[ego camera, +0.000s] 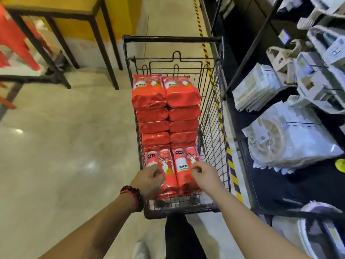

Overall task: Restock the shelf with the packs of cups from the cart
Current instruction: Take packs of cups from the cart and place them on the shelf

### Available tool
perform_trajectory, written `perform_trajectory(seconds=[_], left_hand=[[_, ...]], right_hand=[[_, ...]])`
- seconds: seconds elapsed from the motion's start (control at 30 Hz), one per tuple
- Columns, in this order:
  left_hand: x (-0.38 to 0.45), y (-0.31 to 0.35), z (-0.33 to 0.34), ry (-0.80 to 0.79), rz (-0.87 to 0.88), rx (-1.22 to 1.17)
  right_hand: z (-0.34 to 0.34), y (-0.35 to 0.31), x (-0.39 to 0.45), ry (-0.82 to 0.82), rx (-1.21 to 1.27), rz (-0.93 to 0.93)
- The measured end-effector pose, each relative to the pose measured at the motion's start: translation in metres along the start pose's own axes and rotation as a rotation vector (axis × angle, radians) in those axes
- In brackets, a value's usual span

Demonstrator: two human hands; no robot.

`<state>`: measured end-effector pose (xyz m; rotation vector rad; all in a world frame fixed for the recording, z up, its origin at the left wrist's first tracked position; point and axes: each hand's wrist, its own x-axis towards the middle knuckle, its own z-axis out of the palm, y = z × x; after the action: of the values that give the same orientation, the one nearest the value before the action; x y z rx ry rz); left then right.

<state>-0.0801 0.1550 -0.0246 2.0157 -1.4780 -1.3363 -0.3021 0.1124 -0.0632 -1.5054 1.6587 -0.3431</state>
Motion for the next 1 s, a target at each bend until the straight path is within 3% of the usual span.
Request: perform_trajectory(seconds=[0.2,0.37,0.47,0.57,0.77,1.0], left_hand=[[0.057,0.004,0.011,0.002,-0.149,0.007],[0.088,-0.007,0.021,-0.042,-0.263,0.004],[0.104,-0.020,0.025,-0.081,-0.317,0.005],[0.118,-0.035,0.029,-0.110,-0.358,-0.009],[0.124,-0.052,0.038,-0.177,-0.418,-0.092],[0.120,-0.061,0.048,-0.166,-0.527,-0.304]], right_hand=[[0.002,0.039,0.088,-0.110,-0.066,0.079],[0.015,0.071,0.135,-0.182,-0.086,0.248],[0.025,0.091,0.154,-0.169,-0.117,0.309],[0.034,0.105,0.167,-0.116,-0.077,0.410],[0.051,0.122,0.187,-0.227,0.255,0.798],[0.056,0.135,0.186,-0.262,0.268,0.781]])
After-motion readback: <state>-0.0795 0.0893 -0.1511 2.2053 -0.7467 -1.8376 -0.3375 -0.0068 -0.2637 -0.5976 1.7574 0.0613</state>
